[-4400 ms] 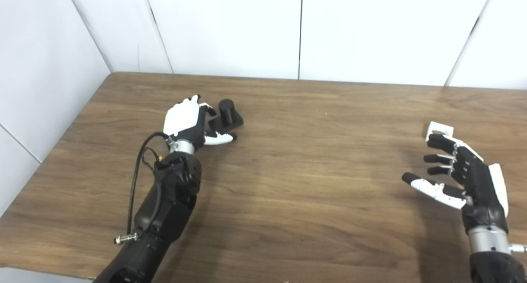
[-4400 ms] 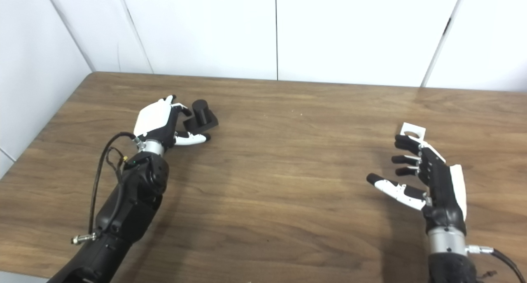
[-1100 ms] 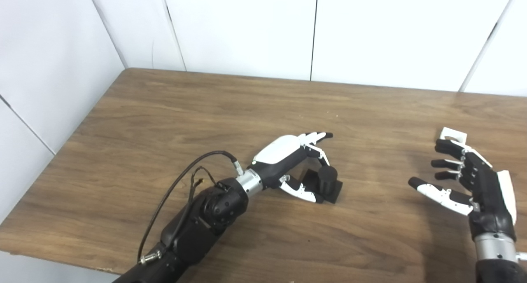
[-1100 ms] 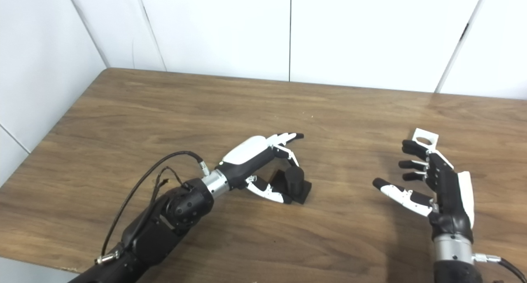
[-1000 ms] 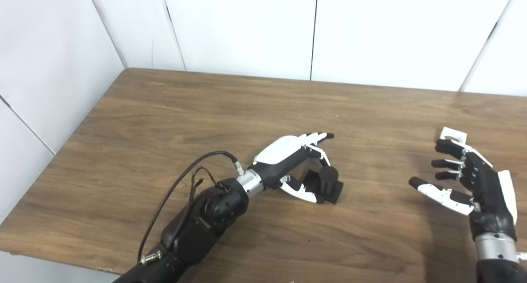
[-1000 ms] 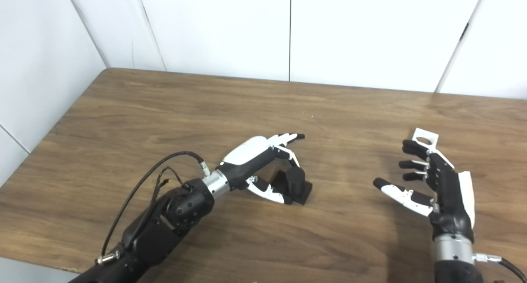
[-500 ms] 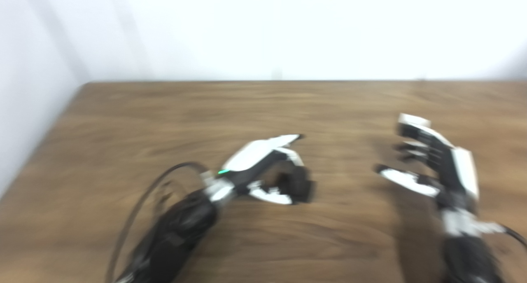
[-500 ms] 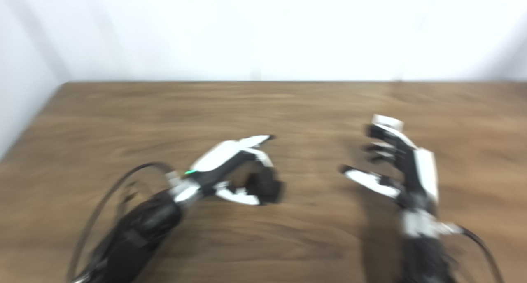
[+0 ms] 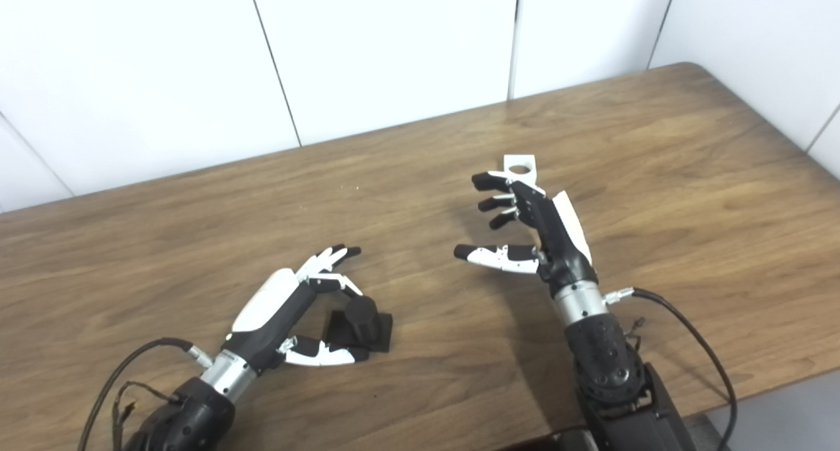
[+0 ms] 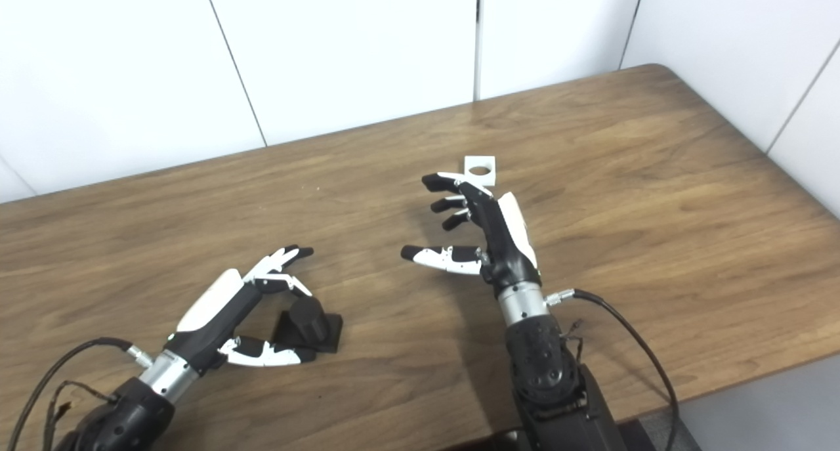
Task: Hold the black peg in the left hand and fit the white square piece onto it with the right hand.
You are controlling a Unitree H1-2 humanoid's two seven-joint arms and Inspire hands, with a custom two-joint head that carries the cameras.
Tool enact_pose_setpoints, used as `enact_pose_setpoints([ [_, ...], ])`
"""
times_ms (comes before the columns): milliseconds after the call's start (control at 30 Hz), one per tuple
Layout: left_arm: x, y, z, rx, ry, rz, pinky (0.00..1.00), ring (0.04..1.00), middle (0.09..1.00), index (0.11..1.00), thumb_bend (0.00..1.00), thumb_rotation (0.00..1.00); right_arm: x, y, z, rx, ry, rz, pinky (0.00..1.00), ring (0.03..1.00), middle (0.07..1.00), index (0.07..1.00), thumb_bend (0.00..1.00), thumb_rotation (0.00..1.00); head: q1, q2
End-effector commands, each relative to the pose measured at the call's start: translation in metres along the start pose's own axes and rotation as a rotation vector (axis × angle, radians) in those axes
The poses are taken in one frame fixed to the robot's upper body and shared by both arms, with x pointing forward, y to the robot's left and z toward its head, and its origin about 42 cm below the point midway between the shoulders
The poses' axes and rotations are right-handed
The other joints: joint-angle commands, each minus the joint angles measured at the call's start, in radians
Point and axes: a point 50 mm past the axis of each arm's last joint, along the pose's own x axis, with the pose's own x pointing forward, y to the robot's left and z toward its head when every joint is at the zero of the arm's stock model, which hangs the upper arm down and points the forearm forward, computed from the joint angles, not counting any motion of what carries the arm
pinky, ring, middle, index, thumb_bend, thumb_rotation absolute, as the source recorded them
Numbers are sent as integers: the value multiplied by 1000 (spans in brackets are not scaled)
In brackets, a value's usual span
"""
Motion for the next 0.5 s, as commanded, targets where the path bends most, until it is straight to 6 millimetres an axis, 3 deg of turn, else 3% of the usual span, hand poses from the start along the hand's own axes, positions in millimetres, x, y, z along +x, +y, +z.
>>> enact_pose_setpoints([
  [0, -14, 3, -14, 34, 58, -63, 1000, 1000, 959, 488, 523, 63, 12, -3, 15, -10, -91, -28, 543, 663, 750, 732, 663, 48, 0, 1],
  [233, -15, 7, -11, 35, 68, -69, 1000, 1000, 959, 489, 523, 63, 41, -27, 25, -238, -160, -40, 540, 659, 739, 722, 684, 118, -4, 3],
  [367, -17, 7, -11, 31, 64, -69, 1000, 1000, 959, 489, 523, 62, 65, -47, 33, -385, -192, -37, 668, 764, 782, 706, 698, 139, -12, 10],
  [467, -18, 6, -11, 29, 68, -71, 1000, 1000, 959, 489, 523, 63, 88, -65, 40, -507, -184, -8, 656, 787, 817, 698, 684, 170, -17, 10],
])
